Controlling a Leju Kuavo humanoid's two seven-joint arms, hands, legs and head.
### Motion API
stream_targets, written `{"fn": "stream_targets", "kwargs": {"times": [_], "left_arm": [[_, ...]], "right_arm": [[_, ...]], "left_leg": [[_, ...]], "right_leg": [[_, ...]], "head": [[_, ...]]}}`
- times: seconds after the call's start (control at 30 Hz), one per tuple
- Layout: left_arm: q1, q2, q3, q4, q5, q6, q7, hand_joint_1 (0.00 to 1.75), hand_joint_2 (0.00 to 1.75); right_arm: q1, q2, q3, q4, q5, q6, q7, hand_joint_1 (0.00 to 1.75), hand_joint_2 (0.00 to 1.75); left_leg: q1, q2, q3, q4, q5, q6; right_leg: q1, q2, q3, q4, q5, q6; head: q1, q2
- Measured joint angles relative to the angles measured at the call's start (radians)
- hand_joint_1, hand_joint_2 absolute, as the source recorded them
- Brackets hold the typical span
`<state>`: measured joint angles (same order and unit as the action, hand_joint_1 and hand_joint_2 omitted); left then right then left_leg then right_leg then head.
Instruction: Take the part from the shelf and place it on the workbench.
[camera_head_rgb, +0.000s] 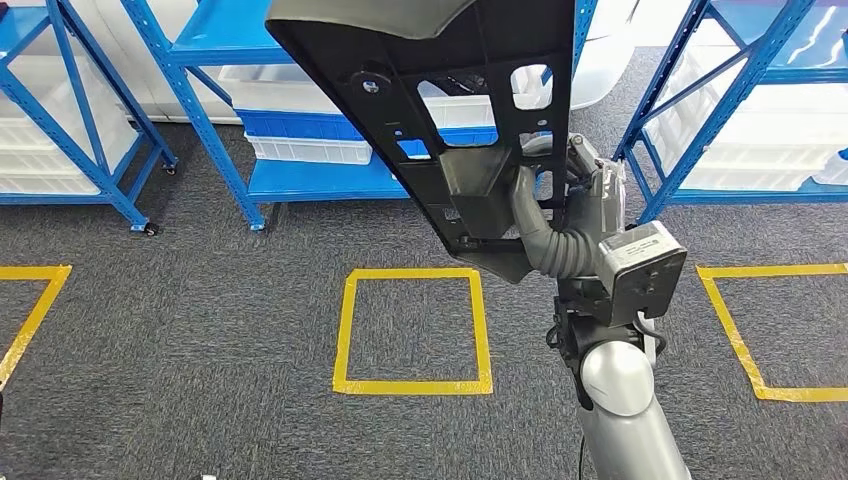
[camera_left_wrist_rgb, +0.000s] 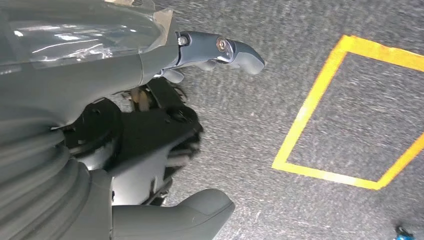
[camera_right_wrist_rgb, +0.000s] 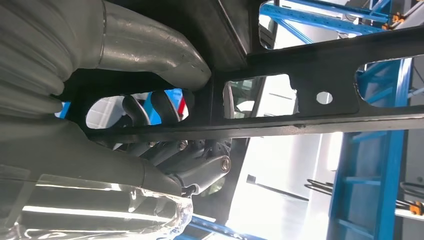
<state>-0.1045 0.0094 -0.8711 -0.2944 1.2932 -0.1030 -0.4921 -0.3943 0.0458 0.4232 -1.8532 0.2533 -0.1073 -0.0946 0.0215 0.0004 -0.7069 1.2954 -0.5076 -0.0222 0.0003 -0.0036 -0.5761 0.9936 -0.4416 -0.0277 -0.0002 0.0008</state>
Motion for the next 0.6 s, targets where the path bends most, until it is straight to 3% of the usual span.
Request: {"fn": "stream_targets", "kwargs": {"times": [0.07, 0.13, 0.17, 0.23, 0.3, 0.33, 0.4, 0.43, 0.47, 0.53, 0.6], "left_arm": [[-0.002, -0.001, 0.001, 0.000, 0.000, 0.000, 0.000, 0.00, 1.75], [-0.006, -0.002, 0.003, 0.000, 0.000, 0.000, -0.001, 0.00, 1.75], [-0.007, -0.002, 0.003, 0.000, 0.000, 0.000, -0.002, 0.00, 1.75], [-0.007, -0.003, 0.004, 0.000, 0.000, 0.000, -0.002, 0.00, 1.75], [-0.006, -0.005, 0.004, 0.001, 0.000, 0.001, -0.002, 0.00, 1.75], [-0.006, -0.006, 0.004, 0.002, 0.000, 0.002, -0.002, 0.00, 1.75], [-0.007, -0.008, 0.006, 0.003, -0.002, 0.006, -0.004, 0.00, 1.75], [-0.008, -0.008, 0.007, 0.003, -0.004, 0.009, -0.005, 0.00, 1.75], [-0.007, -0.009, 0.008, 0.004, -0.006, 0.011, -0.006, 0.00, 1.75], [-0.007, -0.009, 0.009, 0.009, -0.011, 0.019, -0.007, 0.00, 1.75], [-0.007, -0.009, 0.012, 0.016, -0.019, 0.033, -0.005, 0.00, 1.75]], "right_arm": [[0.002, 0.000, -0.001, -0.002, 0.000, 0.000, 0.000, 1.75, 1.75], [0.001, 0.002, -0.002, -0.006, 0.000, 0.000, 0.000, 1.75, 1.75], [0.001, 0.002, -0.002, -0.007, 0.001, 0.000, -0.001, 1.75, 1.75], [0.001, 0.003, -0.002, -0.009, 0.000, 0.000, -0.002, 1.75, 1.75], [0.002, 0.004, -0.003, -0.009, 0.000, 0.000, -0.002, 1.75, 1.75], [0.002, 0.003, -0.004, -0.010, 0.000, 0.000, -0.003, 1.75, 1.75], [0.005, 0.002, -0.006, -0.011, 0.001, 0.000, -0.003, 1.75, 1.75], [0.008, 0.000, -0.009, -0.011, 0.001, 0.000, -0.003, 1.75, 1.75], [0.012, -0.001, -0.012, -0.011, 0.001, 0.000, -0.003, 1.75, 1.75], [0.020, -0.006, -0.018, -0.012, 0.001, 0.000, -0.004, 1.75, 1.75], [0.027, -0.010, -0.024, -0.016, 0.002, 0.000, -0.007, 1.75, 1.75]], "left_leg": [[-0.002, -0.003, 0.110, -0.123, 0.024, 0.010], [-0.007, -0.007, 0.206, -0.259, -0.006, 0.023], [-0.010, -0.008, 0.226, -0.293, -0.020, 0.029], [-0.015, -0.007, 0.223, -0.306, -0.013, 0.041], [-0.014, 0.000, 0.208, -0.315, 0.010, 0.056], [-0.012, 0.003, 0.196, -0.320, 0.025, 0.062], [-0.011, 0.008, 0.166, -0.322, 0.053, 0.069], [-0.010, 0.009, 0.148, -0.321, 0.068, 0.068], [-0.010, 0.010, 0.129, -0.320, 0.082, 0.066], [-0.006, 0.013, 0.091, -0.317, 0.108, 0.059], [-0.003, 0.014, 0.060, -0.308, 0.130, 0.047]], "right_leg": [[0.003, 0.001, -0.025, 0.006, 0.019, 0.007], [0.006, 0.000, -0.035, 0.009, 0.034, 0.018], [0.007, -0.001, -0.037, 0.008, 0.040, 0.023], [0.004, -0.002, -0.039, 0.004, 0.055, 0.035], [0.003, -0.001, -0.052, 0.017, 0.042, 0.041], [0.003, 0.001, -0.067, 0.044, 0.011, 0.039], [-0.003, 0.002, -0.104, 0.153, -0.085, 0.033], [-0.006, 0.002, -0.119, 0.220, -0.121, 0.035], [-0.011, 0.002, -0.123, 0.275, -0.133, 0.045], [-0.020, 0.002, -0.093, 0.301, -0.098, 0.075], [-0.029, 0.002, 0.003, 0.191, -0.064, 0.096]], "head": [[0.000, 0.000], [0.000, 0.000], [0.001, 0.000], [0.000, 0.000], [0.001, 0.000], [0.003, 0.000], [0.007, 0.000], [0.010, 0.000], [0.011, 0.000], [0.012, 0.000], [0.013, 0.000]]}}
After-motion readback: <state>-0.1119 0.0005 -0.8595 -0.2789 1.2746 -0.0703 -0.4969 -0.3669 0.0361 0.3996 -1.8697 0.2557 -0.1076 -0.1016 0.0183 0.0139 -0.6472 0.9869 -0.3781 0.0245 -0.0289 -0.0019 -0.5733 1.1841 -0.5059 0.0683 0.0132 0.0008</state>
